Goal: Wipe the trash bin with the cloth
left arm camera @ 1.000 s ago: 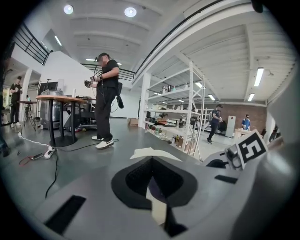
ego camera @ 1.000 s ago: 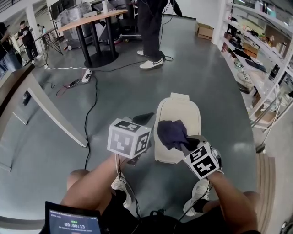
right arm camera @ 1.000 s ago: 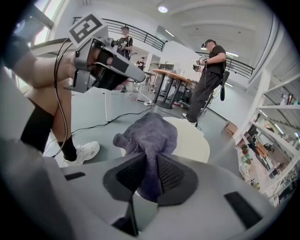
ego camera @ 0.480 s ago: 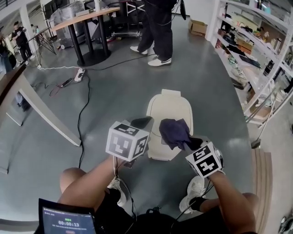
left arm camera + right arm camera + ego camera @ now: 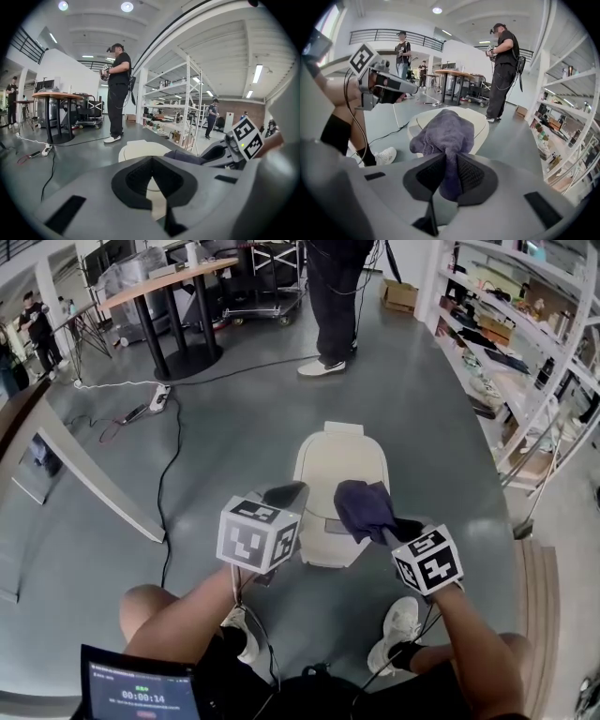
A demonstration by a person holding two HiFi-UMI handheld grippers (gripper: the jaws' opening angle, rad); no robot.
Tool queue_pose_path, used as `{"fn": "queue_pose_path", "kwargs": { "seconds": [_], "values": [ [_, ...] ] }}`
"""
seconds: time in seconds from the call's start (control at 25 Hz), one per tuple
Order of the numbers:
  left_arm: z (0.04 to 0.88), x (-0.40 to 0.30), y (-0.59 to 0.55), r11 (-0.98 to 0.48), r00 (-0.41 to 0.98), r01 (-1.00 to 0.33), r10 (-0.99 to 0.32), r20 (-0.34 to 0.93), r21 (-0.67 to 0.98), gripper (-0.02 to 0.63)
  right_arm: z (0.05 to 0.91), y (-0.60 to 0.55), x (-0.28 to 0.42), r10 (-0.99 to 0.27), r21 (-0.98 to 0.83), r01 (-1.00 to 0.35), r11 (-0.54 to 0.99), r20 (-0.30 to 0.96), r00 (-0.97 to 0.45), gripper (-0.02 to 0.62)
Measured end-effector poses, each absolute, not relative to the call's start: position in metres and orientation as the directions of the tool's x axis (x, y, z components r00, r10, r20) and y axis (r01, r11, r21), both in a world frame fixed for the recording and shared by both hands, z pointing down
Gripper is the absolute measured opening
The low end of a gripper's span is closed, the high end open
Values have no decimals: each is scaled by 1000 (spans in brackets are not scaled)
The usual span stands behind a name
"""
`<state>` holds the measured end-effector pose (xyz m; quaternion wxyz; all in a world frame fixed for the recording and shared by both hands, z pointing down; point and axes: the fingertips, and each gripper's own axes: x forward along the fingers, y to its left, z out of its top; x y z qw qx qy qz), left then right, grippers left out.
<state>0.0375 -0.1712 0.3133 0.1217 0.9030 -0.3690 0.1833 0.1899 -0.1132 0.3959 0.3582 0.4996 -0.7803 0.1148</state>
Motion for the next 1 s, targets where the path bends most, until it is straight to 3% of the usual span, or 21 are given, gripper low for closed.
{"fn": "queue_pose_path", "kwargs": {
  "seconds": [0.48, 1.0],
  "values": [
    [292, 20, -143, -703, 692, -703, -640, 335, 107, 2, 331, -82, 148, -765, 152, -852, 500, 539, -353, 69],
    [309, -27, -133, -670, 666, -731, -658, 350, 132, 2, 378, -44, 55, -584, 59, -722, 689, 636, -505, 69]
  ]
}}
